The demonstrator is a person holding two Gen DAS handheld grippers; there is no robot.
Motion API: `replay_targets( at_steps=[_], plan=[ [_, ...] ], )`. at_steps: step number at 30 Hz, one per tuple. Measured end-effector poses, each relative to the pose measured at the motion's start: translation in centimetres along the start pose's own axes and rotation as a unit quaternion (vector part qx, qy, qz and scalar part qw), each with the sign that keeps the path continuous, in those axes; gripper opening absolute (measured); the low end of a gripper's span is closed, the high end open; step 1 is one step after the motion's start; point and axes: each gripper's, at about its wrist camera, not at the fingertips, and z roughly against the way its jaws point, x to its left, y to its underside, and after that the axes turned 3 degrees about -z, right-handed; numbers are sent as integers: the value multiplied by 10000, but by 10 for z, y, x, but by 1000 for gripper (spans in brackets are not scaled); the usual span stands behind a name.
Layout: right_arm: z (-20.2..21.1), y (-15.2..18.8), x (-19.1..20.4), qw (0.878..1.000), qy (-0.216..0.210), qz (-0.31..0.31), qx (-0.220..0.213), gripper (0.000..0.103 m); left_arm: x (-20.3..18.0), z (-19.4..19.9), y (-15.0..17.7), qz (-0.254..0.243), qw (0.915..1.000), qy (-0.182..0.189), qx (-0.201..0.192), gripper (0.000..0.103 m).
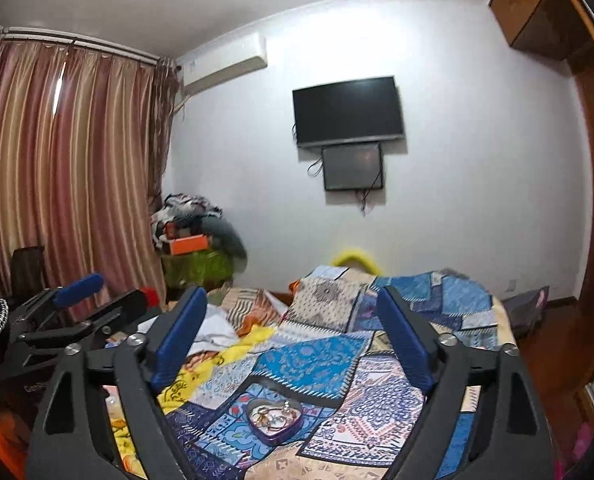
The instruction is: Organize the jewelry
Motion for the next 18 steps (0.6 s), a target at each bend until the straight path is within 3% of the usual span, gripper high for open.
replay_targets(
  at_steps=[4, 18],
  plan=[
    [1, 3, 5, 9997, 205, 71, -91, 103, 0, 8, 1, 58, 9999, -78, -29, 102],
    [8, 10, 0, 9997, 247, 32, -4, 103, 1, 12, 5, 90, 9999, -130, 48, 103]
  ],
)
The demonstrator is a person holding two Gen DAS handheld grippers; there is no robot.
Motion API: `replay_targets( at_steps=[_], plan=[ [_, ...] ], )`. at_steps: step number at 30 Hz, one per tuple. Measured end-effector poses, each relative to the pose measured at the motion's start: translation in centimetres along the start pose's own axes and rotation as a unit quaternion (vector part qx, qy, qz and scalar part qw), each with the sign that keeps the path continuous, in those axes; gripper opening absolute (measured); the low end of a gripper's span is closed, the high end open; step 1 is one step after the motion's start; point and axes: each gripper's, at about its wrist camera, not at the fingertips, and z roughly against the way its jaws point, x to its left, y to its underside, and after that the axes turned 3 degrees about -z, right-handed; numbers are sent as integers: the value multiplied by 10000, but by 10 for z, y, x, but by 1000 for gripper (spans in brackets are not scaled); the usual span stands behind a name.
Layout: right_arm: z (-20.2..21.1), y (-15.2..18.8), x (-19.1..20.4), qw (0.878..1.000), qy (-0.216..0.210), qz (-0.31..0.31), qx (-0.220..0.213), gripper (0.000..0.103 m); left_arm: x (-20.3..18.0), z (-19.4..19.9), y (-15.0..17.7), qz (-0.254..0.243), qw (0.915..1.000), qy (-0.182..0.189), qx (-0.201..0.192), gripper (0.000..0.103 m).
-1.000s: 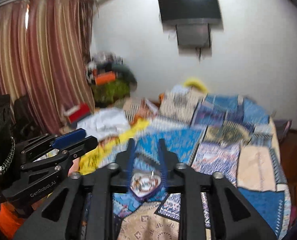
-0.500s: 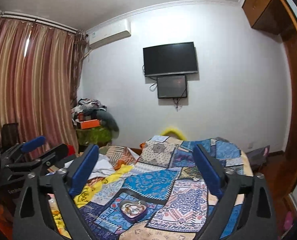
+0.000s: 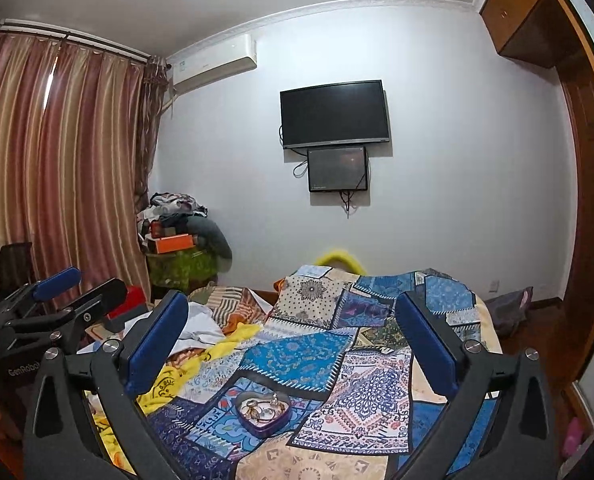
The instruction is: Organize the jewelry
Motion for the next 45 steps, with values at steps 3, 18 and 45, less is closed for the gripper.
replay_targets(
  at_steps=[3, 18, 45],
  plan=[
    [0, 2, -1, 10000, -4, -12, 38, 103, -2, -1, 1, -19, 10000, -7, 24, 103],
    [1, 7, -4, 9998, -19, -71, 191, 103, -3, -11, 7, 20, 9999, -77, 136, 103],
    [0, 5, -2, 9995, -66, -48, 294, 103, -3, -13, 11, -52, 9996, -9, 261, 103]
  ],
)
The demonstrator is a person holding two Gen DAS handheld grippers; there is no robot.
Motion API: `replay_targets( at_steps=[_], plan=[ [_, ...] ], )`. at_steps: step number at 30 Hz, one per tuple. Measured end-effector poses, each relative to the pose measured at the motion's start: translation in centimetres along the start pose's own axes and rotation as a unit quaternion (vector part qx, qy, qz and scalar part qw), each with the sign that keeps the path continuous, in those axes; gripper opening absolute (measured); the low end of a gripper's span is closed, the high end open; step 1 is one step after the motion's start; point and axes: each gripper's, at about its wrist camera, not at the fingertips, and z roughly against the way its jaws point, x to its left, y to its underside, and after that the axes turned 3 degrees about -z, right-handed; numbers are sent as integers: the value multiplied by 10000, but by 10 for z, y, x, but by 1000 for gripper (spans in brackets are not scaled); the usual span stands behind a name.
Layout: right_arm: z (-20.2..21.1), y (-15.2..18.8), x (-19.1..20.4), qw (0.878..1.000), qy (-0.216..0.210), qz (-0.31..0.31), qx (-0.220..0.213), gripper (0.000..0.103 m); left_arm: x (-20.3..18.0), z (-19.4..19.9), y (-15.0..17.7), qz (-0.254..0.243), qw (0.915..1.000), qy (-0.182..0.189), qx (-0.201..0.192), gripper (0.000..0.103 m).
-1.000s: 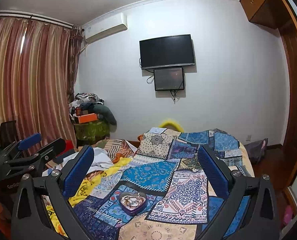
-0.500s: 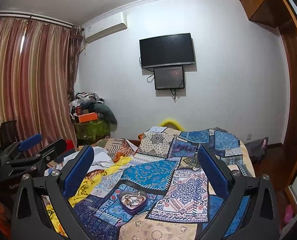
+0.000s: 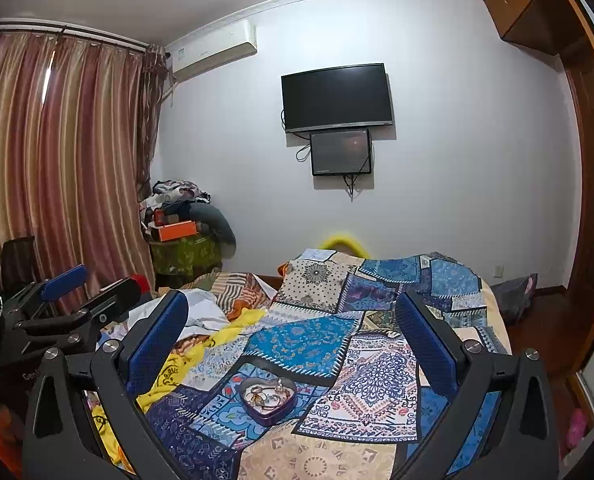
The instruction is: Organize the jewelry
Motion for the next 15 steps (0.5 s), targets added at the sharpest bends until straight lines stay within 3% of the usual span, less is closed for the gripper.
replay_targets(
  at_steps=[15],
  plan=[
    [-1, 0, 0, 10000, 11, 1, 5, 103, 0, 1, -2, -27, 9999, 120, 29, 103]
  ],
)
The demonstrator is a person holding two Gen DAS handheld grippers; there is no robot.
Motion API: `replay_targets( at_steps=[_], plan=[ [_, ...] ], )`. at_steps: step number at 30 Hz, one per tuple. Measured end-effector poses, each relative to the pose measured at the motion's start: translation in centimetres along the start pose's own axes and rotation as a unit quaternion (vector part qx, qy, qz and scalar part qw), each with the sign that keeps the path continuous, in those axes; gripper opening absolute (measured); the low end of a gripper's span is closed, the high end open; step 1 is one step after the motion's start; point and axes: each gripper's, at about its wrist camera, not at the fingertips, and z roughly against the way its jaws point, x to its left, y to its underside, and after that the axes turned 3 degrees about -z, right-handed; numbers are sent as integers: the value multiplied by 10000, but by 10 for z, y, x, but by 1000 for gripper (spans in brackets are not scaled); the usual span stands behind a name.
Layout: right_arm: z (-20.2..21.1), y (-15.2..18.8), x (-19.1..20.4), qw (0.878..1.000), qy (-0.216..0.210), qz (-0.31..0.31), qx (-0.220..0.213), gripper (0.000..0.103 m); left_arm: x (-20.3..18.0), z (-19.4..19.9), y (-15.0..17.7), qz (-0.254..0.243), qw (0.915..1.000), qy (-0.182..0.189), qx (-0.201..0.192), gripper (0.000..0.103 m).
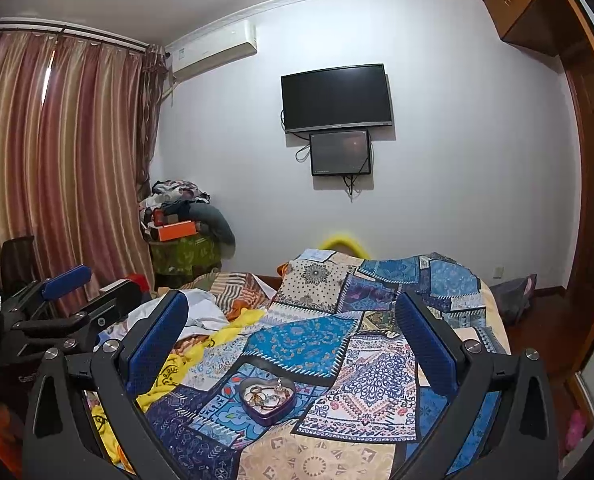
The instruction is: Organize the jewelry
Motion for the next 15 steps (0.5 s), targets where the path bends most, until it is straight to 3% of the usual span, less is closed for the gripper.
replay_targets(
  at_steps=[15],
  plan=[
    [-4, 1, 0, 10000, 2, 48, 77, 103, 3, -1, -1, -16, 10000, -55, 3, 103]
  ],
)
